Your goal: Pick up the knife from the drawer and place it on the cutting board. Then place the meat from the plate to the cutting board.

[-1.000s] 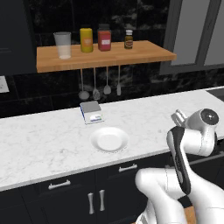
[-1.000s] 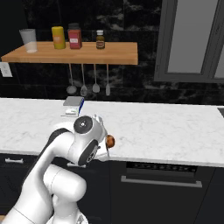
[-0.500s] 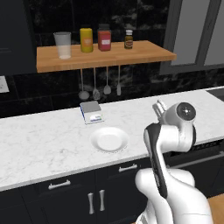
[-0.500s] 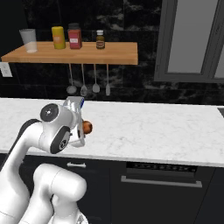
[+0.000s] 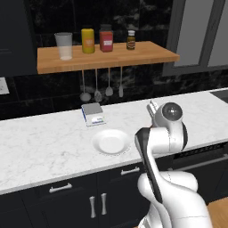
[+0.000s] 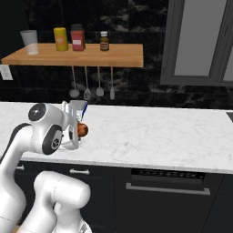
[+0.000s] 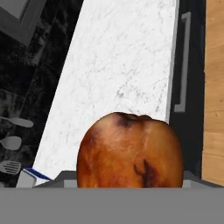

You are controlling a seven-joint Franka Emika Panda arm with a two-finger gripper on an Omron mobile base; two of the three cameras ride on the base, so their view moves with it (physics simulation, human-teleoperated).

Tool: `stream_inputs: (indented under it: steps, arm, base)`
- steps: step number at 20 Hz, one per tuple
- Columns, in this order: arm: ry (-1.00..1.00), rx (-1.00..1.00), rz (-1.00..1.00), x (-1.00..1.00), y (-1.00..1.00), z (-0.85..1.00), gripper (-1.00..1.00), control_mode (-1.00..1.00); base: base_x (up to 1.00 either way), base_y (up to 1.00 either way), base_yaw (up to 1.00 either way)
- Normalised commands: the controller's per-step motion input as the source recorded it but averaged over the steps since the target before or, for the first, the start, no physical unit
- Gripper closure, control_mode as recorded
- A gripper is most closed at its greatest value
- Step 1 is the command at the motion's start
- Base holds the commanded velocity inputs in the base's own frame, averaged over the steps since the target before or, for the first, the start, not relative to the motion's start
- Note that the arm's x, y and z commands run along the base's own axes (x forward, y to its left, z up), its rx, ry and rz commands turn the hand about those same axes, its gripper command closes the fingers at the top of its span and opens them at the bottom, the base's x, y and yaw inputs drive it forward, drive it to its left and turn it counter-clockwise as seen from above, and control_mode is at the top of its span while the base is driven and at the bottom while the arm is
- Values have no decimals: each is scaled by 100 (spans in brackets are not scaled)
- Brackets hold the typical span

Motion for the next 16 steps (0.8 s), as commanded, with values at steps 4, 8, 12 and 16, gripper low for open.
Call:
stream_inputs:
  steps: [4,8,12,16]
  arm:
    - [0,0,0,0,0,0,100,100]
    - [0,0,0,0,0,0,100,100]
    - [0,0,0,0,0,0,100,100]
    - [0,0,0,0,0,0,100,100]
  base:
    - [-42,-100,-10]
    - [-32,-100,-10]
    - [-8,-100,-11]
    - [0,-100,-9]
